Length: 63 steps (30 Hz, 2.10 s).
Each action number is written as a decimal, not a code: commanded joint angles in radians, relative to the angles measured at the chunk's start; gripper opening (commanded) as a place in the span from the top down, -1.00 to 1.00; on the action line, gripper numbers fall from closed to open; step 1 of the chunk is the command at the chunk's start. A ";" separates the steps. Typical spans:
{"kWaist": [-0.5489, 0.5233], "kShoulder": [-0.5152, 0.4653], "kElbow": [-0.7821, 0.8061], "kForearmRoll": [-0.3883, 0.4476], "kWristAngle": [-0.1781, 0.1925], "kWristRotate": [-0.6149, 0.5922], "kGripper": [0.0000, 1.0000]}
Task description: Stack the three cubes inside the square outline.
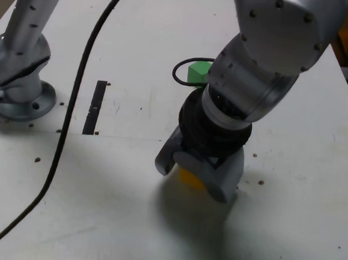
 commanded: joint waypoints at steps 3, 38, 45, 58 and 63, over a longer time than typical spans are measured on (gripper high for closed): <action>0.003 -0.008 0.008 -0.012 0.004 -0.002 -0.54; 0.007 -0.080 -0.013 0.058 0.054 -0.013 0.19; 0.010 -0.218 -0.035 0.136 0.143 -0.027 0.19; 0.169 -0.189 -0.019 0.112 0.190 0.072 0.19; 0.190 -0.174 -0.017 0.099 0.181 0.072 0.19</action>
